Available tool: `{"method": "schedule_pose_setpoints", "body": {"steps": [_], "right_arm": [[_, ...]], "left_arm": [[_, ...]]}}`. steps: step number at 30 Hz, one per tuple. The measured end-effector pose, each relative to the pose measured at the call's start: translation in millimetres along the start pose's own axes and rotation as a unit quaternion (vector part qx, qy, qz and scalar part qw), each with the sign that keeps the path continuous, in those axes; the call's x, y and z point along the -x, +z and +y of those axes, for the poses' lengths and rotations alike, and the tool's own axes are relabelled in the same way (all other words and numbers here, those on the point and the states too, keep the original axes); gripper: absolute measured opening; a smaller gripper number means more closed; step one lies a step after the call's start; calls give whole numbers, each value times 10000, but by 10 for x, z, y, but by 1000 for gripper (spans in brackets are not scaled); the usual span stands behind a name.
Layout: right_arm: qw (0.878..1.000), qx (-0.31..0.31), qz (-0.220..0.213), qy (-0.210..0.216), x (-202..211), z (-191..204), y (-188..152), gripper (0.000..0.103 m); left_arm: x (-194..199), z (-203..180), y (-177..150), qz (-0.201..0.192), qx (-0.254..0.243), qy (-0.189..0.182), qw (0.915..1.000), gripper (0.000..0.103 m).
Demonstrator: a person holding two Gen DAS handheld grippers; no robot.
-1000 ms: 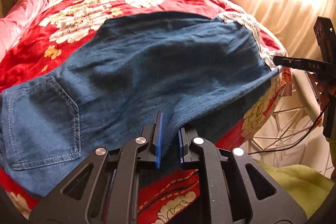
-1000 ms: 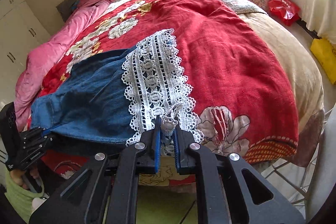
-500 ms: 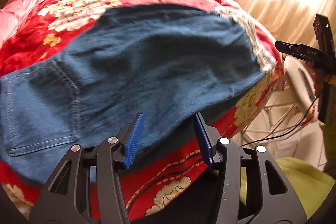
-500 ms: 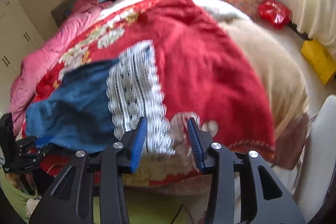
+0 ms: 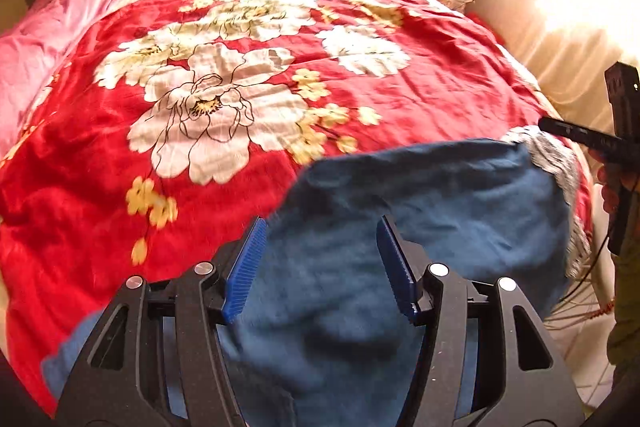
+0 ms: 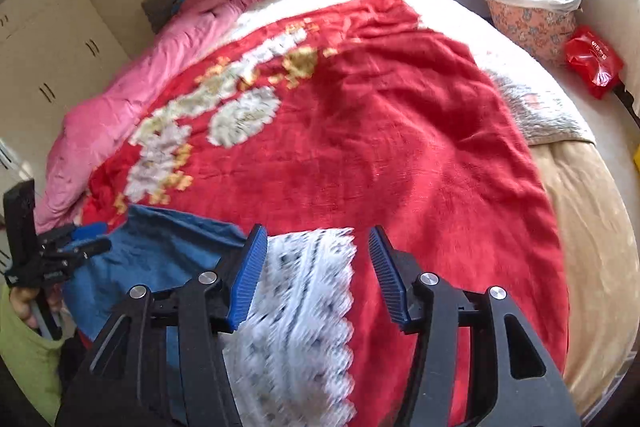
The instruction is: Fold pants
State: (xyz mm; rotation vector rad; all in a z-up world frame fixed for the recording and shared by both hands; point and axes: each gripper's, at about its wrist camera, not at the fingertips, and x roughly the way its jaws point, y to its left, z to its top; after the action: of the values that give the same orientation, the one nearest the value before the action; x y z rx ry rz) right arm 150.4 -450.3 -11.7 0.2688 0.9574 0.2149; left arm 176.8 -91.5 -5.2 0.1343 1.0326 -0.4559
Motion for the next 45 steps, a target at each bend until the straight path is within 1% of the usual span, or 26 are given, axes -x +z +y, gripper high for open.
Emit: {"method": "schedule_pose_setpoints", "body": {"steps": [1,3,7,8,9,10,11,13,14,15,18,21,23,26,27,30,32,34,35,36,37,38,39,42,43,45], "right_arm": [[9999,24,107,-64,-84,-18,-6,52],[9996,88,276,17,-197,-51,-55,53],[9994,181,219,206,-252,-76,-144,53],[9993,246,193,219,-257,-61,-147,51],[9990,299,175,270,-252,-50,-154,46],[9986,348,159,365,-244,-32,-163,38],[9983,387,145,408,-246,-12,-162,37],[9978,486,92,439,-222,5,-176,27],[9970,497,76,584,-210,4,-182,18],[9962,500,36,718,-193,15,-192,16],[9955,637,-203,672,-70,70,-196,13],[9929,552,-716,767,126,60,-75,11],[9912,517,-927,788,172,66,88,11],[9914,664,-942,620,31,116,339,11],[9922,674,-868,588,-45,106,408,11],[9953,807,-469,248,-420,116,566,11],[9946,1014,-240,7,-606,147,552,12],[9917,1242,-164,-282,-729,190,518,15],[9908,1300,-194,-309,-739,202,503,16],[9905,1305,-239,-356,-715,202,492,24],[9906,1259,-299,-449,-666,183,482,39],[9913,1160,-388,-480,-595,146,468,44],[9929,956,-546,-441,-452,77,438,45],[9937,423,-999,-270,17,-113,242,45],[9935,289,-1084,-183,155,-155,157,45],[9933,77,-1149,41,392,-234,-74,45]], "left_arm": [[-74,44,34,59,26,-36,10000,50],[-238,147,91,197,157,-196,9995,52],[-422,245,143,218,292,-558,9978,52],[-430,231,143,200,277,-638,9974,51],[-430,197,136,196,251,-774,9965,36],[-423,162,127,193,245,-943,9951,26],[-415,123,109,193,243,-1049,9940,14],[-403,38,70,216,149,-1019,9945,8],[-381,18,53,210,125,-1041,9943,5],[-352,15,41,213,123,-1074,9939,4],[-201,35,53,71,178,-1120,9935,3],[-26,73,178,-201,261,-1076,9936,3],[37,68,287,-298,249,-1001,9942,3],[-37,43,450,-276,212,-695,9970,2],[-116,47,482,-230,201,-545,9980,2],[-340,136,446,-58,437,-422,9981,2],[-450,173,366,30,494,-330,9982,3],[-519,171,300,48,472,-241,9986,5],[-527,165,284,37,445,-207,9988,5],[-518,160,274,2,426,-186,9989,7],[-487,165,265,-23,448,-215,9988,7],[-454,168,254,-26,466,-232,9986,9],[-384,172,233,-65,478,-187,9987,12],[-85,129,119,-341,380,7,9987,14],[-7,112,72,-424,368,27,9984,15],[203,59,-108,-633,401,-9,9972,21]]}}
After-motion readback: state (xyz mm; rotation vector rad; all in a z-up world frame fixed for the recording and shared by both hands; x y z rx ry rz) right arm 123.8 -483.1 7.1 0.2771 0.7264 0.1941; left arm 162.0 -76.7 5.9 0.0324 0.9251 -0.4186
